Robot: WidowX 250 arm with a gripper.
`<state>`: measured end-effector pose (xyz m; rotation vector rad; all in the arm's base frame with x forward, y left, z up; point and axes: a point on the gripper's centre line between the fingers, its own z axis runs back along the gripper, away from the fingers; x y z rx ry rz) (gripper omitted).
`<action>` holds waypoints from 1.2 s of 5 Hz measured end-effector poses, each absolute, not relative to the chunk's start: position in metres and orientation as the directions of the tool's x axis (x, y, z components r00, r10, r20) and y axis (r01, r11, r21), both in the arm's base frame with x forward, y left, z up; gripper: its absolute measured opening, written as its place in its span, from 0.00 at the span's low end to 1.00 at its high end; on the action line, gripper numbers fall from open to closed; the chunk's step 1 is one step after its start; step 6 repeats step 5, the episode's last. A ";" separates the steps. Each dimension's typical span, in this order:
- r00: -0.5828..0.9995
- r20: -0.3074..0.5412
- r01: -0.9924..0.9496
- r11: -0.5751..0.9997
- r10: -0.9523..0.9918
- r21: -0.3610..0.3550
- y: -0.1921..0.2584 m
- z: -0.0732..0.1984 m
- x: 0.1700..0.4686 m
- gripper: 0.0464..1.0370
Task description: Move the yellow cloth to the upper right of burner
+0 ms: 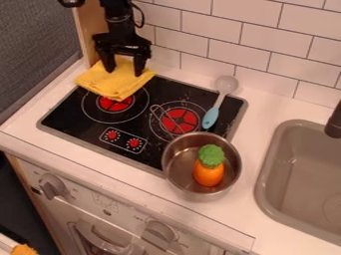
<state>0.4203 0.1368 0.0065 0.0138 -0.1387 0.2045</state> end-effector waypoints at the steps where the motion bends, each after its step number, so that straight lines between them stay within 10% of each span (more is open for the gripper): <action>1: 0.981 0.099 -0.167 0.986 0.166 0.000 0.119 0.011 0.415 0.96; 6: 0.986 0.106 -0.132 0.991 0.132 -0.008 0.090 0.077 0.387 0.96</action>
